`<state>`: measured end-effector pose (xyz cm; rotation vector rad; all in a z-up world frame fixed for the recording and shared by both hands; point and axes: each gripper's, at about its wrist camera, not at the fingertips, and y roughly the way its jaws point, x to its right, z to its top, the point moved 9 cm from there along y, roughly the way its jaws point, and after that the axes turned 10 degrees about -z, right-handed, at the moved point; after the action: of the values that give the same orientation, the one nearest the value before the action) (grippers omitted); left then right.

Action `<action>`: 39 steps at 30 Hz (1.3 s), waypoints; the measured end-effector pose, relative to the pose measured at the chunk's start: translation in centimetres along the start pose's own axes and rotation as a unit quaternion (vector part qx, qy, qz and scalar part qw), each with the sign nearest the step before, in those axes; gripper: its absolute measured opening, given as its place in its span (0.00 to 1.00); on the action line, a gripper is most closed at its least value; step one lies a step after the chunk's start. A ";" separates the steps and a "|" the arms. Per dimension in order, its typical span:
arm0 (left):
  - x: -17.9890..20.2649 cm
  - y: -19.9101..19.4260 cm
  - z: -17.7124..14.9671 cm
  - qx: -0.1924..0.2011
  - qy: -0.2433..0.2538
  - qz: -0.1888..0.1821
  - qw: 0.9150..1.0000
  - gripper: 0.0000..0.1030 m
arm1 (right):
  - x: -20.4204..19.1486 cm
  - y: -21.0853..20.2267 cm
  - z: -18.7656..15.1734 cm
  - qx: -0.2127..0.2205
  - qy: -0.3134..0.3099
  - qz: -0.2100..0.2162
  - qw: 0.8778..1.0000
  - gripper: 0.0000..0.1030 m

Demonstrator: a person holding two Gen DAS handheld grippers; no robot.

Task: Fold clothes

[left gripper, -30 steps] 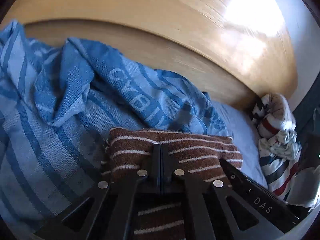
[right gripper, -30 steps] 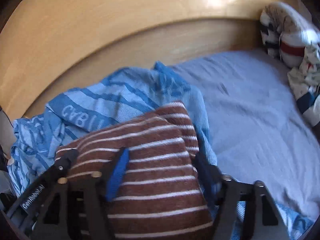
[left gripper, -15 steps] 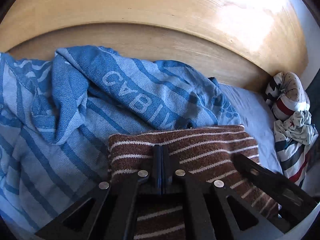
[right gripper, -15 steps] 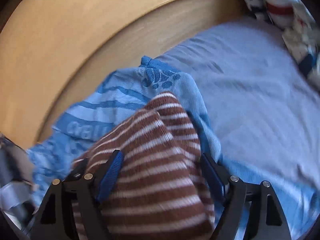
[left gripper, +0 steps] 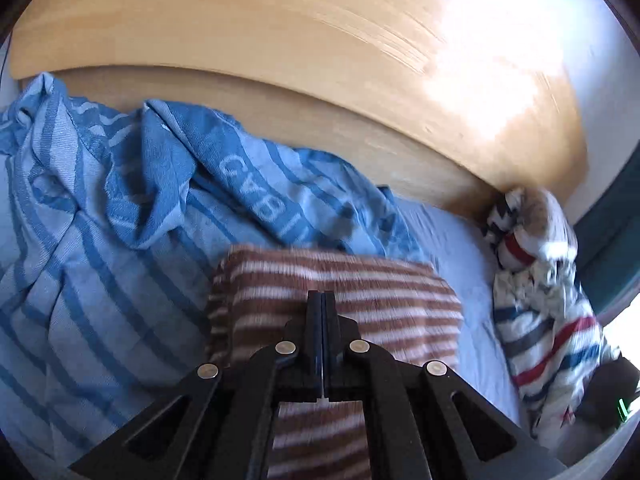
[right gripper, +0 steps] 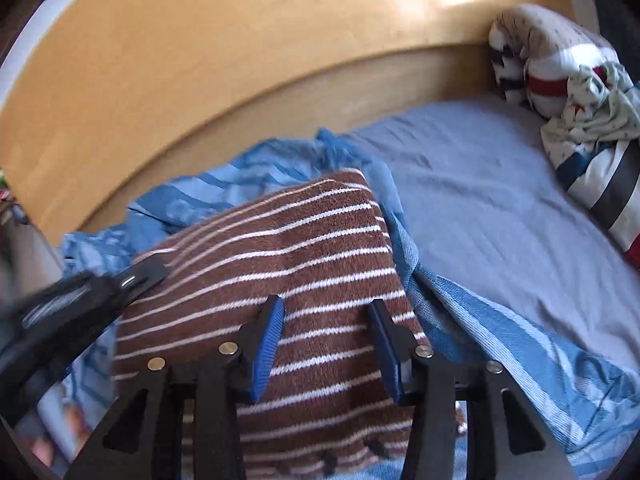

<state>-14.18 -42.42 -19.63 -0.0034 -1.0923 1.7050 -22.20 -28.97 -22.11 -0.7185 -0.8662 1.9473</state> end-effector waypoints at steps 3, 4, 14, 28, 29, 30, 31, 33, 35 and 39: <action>-0.9 1.5 -0.8 -0.028 0.023 0.027 0.999 0.03 | -0.7 2.0 0.3 -0.017 -0.033 -0.024 0.999 0.53; -1.4 2.0 -0.6 -0.031 0.015 0.024 0.999 0.03 | -1.0 2.3 0.5 -0.023 -0.045 -0.028 0.998 0.53; -1.9 5.7 1.0 -0.028 0.049 0.058 0.997 0.03 | -1.1 4.3 0.9 -0.025 -0.020 -0.046 0.998 0.58; -4.6 -3.5 -3.7 -0.035 -0.194 -0.065 0.978 0.50 | 1.9 4.1 -0.5 -0.086 0.076 -0.017 0.993 0.86; -4.2 -4.0 -3.8 -0.025 -0.203 -0.089 0.975 0.59 | 2.6 3.8 -0.9 -0.100 0.107 0.007 0.989 0.86; -3.9 -4.4 -3.7 -0.011 -0.211 -0.107 0.971 0.59 | 3.3 3.0 -1.2 -0.101 0.133 0.024 0.986 0.85; -3.8 -5.2 -3.4 0.007 -0.213 -0.109 0.971 0.59 | 4.0 2.2 -1.5 -0.102 0.158 0.041 0.981 0.81; -3.5 -6.7 -2.8 0.040 -0.205 -0.102 0.973 0.58 | 5.8 -0.4 -1.7 -0.059 0.173 0.043 0.982 0.71; -2.5 -7.6 -2.2 0.050 -0.173 -0.090 0.979 0.23 | 7.6 -3.3 -2.0 -0.010 0.175 0.031 0.984 0.71; 0.6 -7.0 -2.1 0.009 -0.101 -0.080 0.992 0.06 | 6.7 -5.5 -3.5 0.005 0.120 0.040 0.992 0.46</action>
<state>-8.12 -40.52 -15.99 0.2668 -1.1926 1.5960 -20.05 -19.96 -20.81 -0.9713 -0.6902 1.8854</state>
